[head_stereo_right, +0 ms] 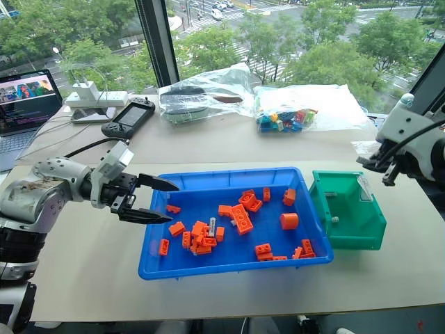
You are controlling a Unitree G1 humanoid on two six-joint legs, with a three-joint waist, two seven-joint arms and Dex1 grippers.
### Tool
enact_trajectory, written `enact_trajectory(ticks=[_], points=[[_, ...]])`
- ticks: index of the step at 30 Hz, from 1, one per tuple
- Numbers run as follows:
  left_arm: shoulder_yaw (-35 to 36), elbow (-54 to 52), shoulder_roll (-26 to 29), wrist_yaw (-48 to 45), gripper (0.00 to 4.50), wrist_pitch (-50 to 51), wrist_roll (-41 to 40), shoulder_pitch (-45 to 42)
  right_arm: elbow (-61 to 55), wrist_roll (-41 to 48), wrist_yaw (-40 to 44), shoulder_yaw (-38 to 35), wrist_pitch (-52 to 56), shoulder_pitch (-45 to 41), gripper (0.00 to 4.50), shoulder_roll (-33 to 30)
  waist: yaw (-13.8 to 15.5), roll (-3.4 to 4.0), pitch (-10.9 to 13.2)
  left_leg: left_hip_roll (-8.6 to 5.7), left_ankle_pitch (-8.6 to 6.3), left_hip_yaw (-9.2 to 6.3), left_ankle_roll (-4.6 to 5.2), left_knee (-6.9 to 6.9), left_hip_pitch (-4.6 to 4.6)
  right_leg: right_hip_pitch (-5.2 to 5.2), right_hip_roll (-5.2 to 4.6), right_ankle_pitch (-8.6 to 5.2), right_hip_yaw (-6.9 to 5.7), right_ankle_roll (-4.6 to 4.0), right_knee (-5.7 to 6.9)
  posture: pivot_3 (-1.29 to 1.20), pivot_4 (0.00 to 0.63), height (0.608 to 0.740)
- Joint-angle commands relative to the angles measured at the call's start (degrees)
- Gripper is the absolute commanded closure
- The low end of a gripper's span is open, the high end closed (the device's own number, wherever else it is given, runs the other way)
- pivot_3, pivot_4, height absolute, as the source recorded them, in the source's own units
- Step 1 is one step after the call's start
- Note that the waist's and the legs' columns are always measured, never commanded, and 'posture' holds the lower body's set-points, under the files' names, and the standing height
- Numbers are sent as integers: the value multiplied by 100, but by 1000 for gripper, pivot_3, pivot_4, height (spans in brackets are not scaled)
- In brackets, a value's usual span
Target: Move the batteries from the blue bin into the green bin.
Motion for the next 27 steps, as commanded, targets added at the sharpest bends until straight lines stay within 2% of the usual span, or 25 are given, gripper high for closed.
enact_trajectory(ticks=[1,2,4,5,10,11,13,14,16,20,24,27], points=[[25,39,-6,-68,0,-109,3,-105,-307,250,-233,-314,155,354,4246,297,-19,0,0,0,0,0,0,0,0,0,-1,0,0,0,1,0,150,740],[18,46,-10,-66,0,-115,9,-111,-348,301,-303,-345,232,389,4246,406,-24,3,1,-1,0,0,0,0,0,-1,-1,0,1,0,1,0,150,740],[18,37,-21,-54,0,-119,10,-110,-394,236,-365,-287,215,603,3239,443,-27,6,2,-3,0,1,0,1,0,-1,-4,0,6,0,4,0,150,740],[78,48,-79,65,0,-183,31,-120,-426,210,-400,-275,214,680,3179,442,-24,6,2,-4,0,0,0,1,0,-2,-3,0,6,0,5,0,150,740],[300,26,-234,335,0,57,-225,-262,-564,248,-422,-288,245,537,1392,313,15,6,2,-6,0,-1,0,5,-2,2,-6,0,5,0,7,0,150,740],[282,-2,-207,305,0,33,-194,-235,-620,280,-395,-272,302,401,1148,284,16,6,2,-6,0,0,0,6,-1,2,-6,0,5,0,6,0,150,740],[271,-45,-168,282,0,13,-167,-173,-762,335,-340,-208,392,109,261,243,8,9,3,-6,0,0,0,6,-1,0,-5,0,5,0,6,0,150,740],[322,-65,-161,285,0,109,-258,-147,-925,438,-298,-142,463,-137,34,316,-4,9,4,-5,0,1,0,6,-1,-2,-4,0,6,0,6,0,150,740],[418,-80,-154,309,0,297,-427,-133,-1364,775,-157,46,738,-573,34,570,-45,9,4,0,0,-1,0,5,0,-3,0,0,6,0,5,0,150,740],[367,-77,-93,294,0,220,-321,-74,-2135,1123,16,691,1138,-828,34,1017,-56,8,4,4,0,-16,0,1,1,1,7,0,0,0,7,0,150,740],[326,-118,-11,274,0,186,-248,-8,-2422,998,-406,1427,1403,-844,34,1717,5,7,4,-8,0,-15,0,5,-5,4,-5,0,-1,0,19,0,150,740],[333,-154,62,296,0,178,-212,46,-2544,1062,-710,1569,1735,-810,34,2104,26,7,4,-7,0,-17,0,8,-6,3,-4,0,-2,0,20,0,150,740]])
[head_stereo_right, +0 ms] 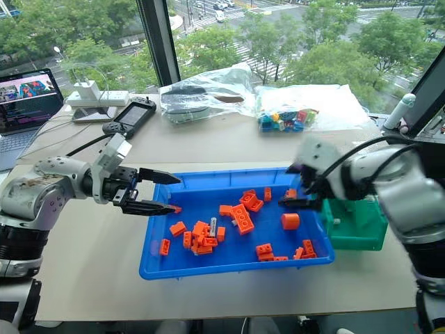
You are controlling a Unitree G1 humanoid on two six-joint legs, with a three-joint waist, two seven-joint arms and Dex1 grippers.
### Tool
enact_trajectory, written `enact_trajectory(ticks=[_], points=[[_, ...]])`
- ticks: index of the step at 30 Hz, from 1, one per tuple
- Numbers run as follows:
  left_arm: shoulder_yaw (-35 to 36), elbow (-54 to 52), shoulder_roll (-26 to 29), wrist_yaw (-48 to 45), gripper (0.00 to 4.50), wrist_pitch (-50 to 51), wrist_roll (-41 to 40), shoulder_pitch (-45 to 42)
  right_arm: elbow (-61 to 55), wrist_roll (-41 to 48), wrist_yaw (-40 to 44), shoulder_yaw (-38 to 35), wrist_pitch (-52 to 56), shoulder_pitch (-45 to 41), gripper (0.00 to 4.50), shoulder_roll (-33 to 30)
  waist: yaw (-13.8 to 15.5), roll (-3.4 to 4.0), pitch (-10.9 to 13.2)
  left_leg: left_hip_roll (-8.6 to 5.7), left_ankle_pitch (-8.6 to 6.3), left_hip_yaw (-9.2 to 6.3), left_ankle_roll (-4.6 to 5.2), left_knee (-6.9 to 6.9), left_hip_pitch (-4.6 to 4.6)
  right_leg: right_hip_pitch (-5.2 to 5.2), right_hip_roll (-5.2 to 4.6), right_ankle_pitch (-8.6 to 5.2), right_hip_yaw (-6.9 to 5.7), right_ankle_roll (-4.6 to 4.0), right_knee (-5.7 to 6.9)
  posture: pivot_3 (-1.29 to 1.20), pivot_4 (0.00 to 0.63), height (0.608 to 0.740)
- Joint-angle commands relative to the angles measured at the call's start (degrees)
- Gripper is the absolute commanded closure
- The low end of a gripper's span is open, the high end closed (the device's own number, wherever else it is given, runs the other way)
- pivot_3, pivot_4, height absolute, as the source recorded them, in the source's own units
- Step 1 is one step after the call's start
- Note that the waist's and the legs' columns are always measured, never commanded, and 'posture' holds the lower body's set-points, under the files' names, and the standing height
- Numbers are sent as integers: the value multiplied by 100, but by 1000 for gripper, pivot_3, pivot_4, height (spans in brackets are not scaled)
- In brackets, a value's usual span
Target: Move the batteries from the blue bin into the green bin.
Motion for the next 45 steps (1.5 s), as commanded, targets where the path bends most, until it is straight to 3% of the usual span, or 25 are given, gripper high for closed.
enact_trajectory(ticks=[1,6,8,11,13,22,45], points=[[128,-218,168,-5,0,-50,-15,53,-324,54,-472,-15,495,-23,34,290,17,0,0,0,0,0,0,0,-1,-2,0,0,0,0,1,0,150,740],[174,-299,311,33,0,-16,-16,184,-1060,595,-1160,-544,1879,106,34,901,32,0,0,2,0,-1,0,0,-1,-2,2,0,-1,0,6,0,150,740],[164,-302,322,62,0,-63,11,219,-1465,403,-1909,-744,2471,243,34,1351,49,0,0,3,0,-5,0,0,-1,-1,3,0,-5,0,7,0,150,740],[113,-226,290,122,0,-269,155,215,-1573,682,-2245,-1179,4182,67,34,2072,53,0,0,2,0,-6,0,-1,0,-2,3,0,-7,0,9,0,150,740],[82,-171,279,113,0,-320,192,185,-1508,850,-2609,-1310,4535,112,34,2317,66,0,0,1,0,-7,0,-1,0,-1,3,0,-6,0,11,0,150,740],[-90,39,217,-43,0,-480,346,-30,-1053,1926,-4302,-1532,4546,463,34,2738,65,0,0,-2,0,-3,0,-2,0,-2,1,0,-7,0,8,0,150,740],[-97,134,186,-125,0,-574,472,-30,-426,6183,-7973,-1262,4546,202,34,2372,-66,-1,0,4,0,-7,0,-11,0,-3,5,0,-7,0,7,0,150,740]])
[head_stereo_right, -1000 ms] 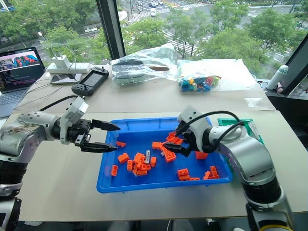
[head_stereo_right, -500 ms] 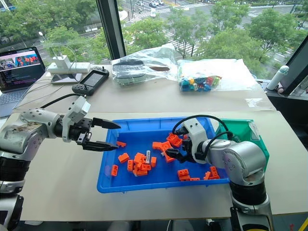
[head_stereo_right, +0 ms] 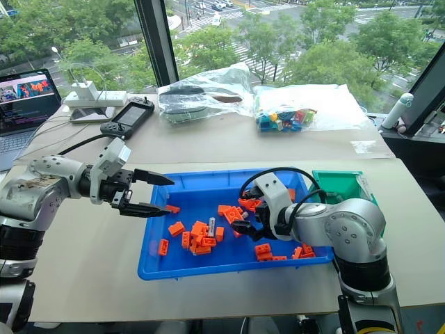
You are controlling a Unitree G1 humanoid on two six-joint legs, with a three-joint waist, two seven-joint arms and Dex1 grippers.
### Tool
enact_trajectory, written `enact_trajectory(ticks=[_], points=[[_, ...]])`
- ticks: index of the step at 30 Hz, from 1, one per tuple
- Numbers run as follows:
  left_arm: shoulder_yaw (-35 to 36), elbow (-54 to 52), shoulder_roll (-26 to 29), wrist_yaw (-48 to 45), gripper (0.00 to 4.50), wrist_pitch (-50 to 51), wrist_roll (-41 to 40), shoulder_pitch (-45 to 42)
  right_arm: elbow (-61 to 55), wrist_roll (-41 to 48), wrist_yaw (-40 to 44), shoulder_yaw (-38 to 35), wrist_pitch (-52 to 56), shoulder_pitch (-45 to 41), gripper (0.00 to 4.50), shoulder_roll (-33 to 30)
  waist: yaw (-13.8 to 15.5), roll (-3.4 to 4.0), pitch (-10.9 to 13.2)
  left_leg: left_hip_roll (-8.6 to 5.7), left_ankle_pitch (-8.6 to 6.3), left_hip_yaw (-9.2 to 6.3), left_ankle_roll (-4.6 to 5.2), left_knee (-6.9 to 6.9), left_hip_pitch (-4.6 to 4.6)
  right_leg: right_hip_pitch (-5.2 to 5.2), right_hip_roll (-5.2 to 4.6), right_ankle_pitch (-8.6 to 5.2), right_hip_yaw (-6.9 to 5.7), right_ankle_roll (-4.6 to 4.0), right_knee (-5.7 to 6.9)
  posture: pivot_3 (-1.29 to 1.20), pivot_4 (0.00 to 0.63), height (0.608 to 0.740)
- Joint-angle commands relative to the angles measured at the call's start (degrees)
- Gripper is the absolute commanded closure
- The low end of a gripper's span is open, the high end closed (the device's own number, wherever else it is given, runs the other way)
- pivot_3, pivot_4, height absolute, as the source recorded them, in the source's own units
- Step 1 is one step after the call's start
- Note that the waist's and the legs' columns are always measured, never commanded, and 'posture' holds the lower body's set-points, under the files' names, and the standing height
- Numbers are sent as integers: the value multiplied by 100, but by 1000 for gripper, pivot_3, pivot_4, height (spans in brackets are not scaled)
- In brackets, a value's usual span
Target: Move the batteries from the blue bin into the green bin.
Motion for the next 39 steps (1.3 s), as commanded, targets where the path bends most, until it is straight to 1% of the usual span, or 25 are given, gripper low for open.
enact_trajectory(ticks=[1,6,10,13,14,16,19,20,22,24,26,28,31,32,34,37,39], points=[[48,-45,37,-39,0,-87,10,-2,45,669,-527,-48,43,-180,34,-22,2,0,0,0,0,0,0,0,0,0,0,0,0,0,0,0,150,740],[35,-53,53,-45,0,-99,23,21,184,1240,-1131,29,43,-203,34,33,-2,0,0,1,0,-1,0,-1,0,0,1,0,0,0,-1,0,150,740],[5,-14,50,-73,0,-90,36,-50,162,1109,-1424,322,43,-30,34,131,-2,0,0,1,0,0,0,-2,0,0,0,0,0,0,-2,0,150,740],[-24,31,46,-108,0,-124,71,-87,178,1036,-1485,410,40,-45,756,134,-6,0,0,0,0,2,0,-2,0,-1,-1,0,0,0,-2,0,150,740],[-29,43,35,-108,0,-120,72,-105,187,999,-1480,420,41,-34,1169,131,-6,0,0,0,0,2,0,-2,0,-1,0,0,1,0,-2,0,150,740],[-42,72,25,-127,0,-150,96,-125,184,913,-1446,492,42,-35,1787,58,-1,0,0,0,0,1,0,-2,0,0,0,0,1,0,-2,0,150,740],[-50,107,12,-140,0,-162,106,-144,166,897,-1329,386,43,-170,2841,8,-3,0,0,0,0,2,0,-2,0,0,0,0,1,0,-3,0,150,740],[-52,116,8,-141,0,-163,107,-148,125,951,-1215,378,43,-244,3040,-86,-3,0,0,1,0,0,0,-2,0,0,2,0,1,0,-3,0,150,740],[-74,144,-11,-153,0,-198,126,-148,-98,994,-708,485,43,-491,3042,-529,-4,0,0,1,0,1,0,-4,0,-2,1,0,1,0,-4,0,150,740],[-91,171,-42,-150,0,-226,139,-162,-91,1208,-264,336,43,-704,3043,-884,5,0,0,-1,0,5,0,-5,-2,-3,-1,0,3,0,-6,0,150,740],[-101,197,-82,-145,0,-257,148,-189,-48,1095,295,171,33,-1010,3043,-1414,10,0,0,0,0,3,1,-5,-2,-1,-1,0,1,0,-12,0,150,740],[-109,230,-123,-132,0,-286,167,-214,0,553,772,213,-127,-1228,3043,-1987,17,-1,0,-1,0,4,1,-6,-2,-1,-2,0,1,0,-20,0,150,740],[-115,259,-178,-127,0,-315,201,-215,226,-666,1399,656,-819,-1208,3043,-2776,33,-1,0,-2,-1,4,2,-6,-3,1,-2,0,0,0,-46,0,150,740],[-115,261,-187,-133,0,-325,211,-208,289,-945,1621,778,-1008,-1158,3043,-2909,30,-1,0,-2,-1,7,2,-6,-4,1,-3,0,1,0,-50,0,150,740],[-114,271,-201,-132,0,-336,222,-206,395,-1208,1988,833,-1224,-1046,3043,-2917,18,-2,0,-1,-1,10,2,-6,-4,0,-3,0,4,0,-52,0,150,740],[-120,284,-206,-129,0,-357,230,-210,431,-1385,2446,764,-1365,-937,3043,-2750,-19,-2,0,2,-1,12,2,-10,-4,-5,1,0,10,0,-47,0,150,740],[-112,278,-198,-132,0,-358,229,-203,452,-1506,2581,665,-1382,-930,2039,-2613,-20,-1,0,4,-1,12,2,-12,-4,-8,3,0,12,0,-45,0,150,740]])
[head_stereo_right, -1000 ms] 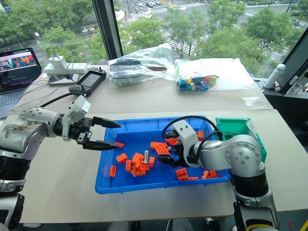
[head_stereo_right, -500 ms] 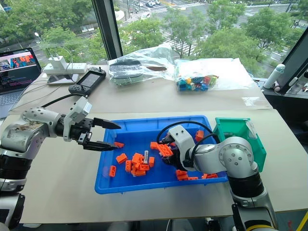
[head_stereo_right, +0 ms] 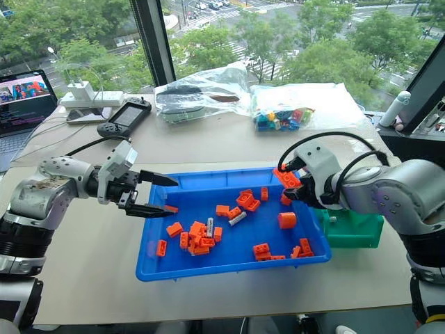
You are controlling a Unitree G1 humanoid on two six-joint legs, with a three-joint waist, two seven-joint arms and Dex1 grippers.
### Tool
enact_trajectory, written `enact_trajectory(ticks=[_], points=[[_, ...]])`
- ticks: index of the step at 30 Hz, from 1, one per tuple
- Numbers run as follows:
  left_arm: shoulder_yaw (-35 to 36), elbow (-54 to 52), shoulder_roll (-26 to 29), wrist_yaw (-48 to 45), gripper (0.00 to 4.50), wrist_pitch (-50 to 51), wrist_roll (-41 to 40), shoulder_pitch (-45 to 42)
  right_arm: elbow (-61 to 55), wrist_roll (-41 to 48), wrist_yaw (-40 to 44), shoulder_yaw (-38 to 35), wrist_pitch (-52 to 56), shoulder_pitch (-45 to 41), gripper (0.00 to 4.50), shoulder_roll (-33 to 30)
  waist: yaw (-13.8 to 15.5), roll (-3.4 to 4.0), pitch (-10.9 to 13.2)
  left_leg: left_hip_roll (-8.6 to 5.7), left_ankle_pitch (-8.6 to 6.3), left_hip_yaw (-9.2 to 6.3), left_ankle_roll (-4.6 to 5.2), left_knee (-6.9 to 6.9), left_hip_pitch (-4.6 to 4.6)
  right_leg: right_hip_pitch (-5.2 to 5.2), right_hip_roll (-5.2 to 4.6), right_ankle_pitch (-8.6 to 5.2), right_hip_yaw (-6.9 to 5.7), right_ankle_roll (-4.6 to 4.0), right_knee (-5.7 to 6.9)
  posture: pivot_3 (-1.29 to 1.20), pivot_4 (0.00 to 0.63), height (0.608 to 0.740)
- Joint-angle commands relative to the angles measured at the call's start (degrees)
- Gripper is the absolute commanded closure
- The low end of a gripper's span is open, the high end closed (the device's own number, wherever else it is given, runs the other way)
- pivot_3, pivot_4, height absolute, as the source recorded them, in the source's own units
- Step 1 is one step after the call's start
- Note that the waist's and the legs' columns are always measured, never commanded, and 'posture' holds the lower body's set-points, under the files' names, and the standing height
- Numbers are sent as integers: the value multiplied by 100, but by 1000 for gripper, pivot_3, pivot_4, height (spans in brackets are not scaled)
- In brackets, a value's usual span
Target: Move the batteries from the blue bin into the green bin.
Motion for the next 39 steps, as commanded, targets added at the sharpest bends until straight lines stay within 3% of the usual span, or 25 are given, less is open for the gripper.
enact_trajectory(ticks=[1,6,7,9,13,16,19,24,39], points=[[65,-26,51,-41,0,-81,17,-95,-39,-249,315,-307,-189,-100,1802,190,8,0,0,-1,0,1,0,0,0,0,-1,0,1,0,1,0,150,740],[63,-29,53,-36,0,-66,17,-88,2,-776,466,-311,-271,-206,85,265,61,0,0,-6,0,-1,0,0,-2,4,-7,0,-1,0,2,0,150,740],[63,-28,53,-34,0,-66,18,-88,12,-859,493,-320,-277,-226,26,273,68,0,0,-7,0,-1,0,1,-2,4,-7,0,-1,0,2,0,150,740],[70,-33,58,-31,0,-63,16,-81,-22,-1012,592,-326,-299,-252,26,283,66,0,0,-7,0,-1,0,1,-2,4,-8,0,-1,0,1,0,150,740],[69,-32,78,-28,0,-63,29,-62,-724,-1513,1409,-289,-1809,62,26,346,53,0,0,-6,0,0,0,1,-2,2,-6,0,-1,0,1,0,150,740],[72,-29,90,-32,0,-60,33,-59,-1163,-1163,2197,25,-1810,294,26,439,42,0,0,-5,0,-2,0,0,-2,2,-4,0,-1,0,2,0,150,740],[76,-47,97,-27,0,-50,30,-54,-1336,-1357,2703,519,-1918,535,26,416,39,0,0,-3,0,-8,0,1,-1,7,-2,0,-6,0,11,0,150,740],[113,-99,132,5,0,-12,19,-39,-1039,-2200,3083,1189,-2382,657,26,409,48,0,0,-9,0,-7,0,8,-2,8,-8,0,-7,0,15,0,150,740],[309,-362,215,342,0,100,-88,118,34,-3534,3511,1687,-3110,719,26,1240,37,0,0,-8,0,-10,-1,10,-1,6,-5,0,-9,0,35,0,150,740]])
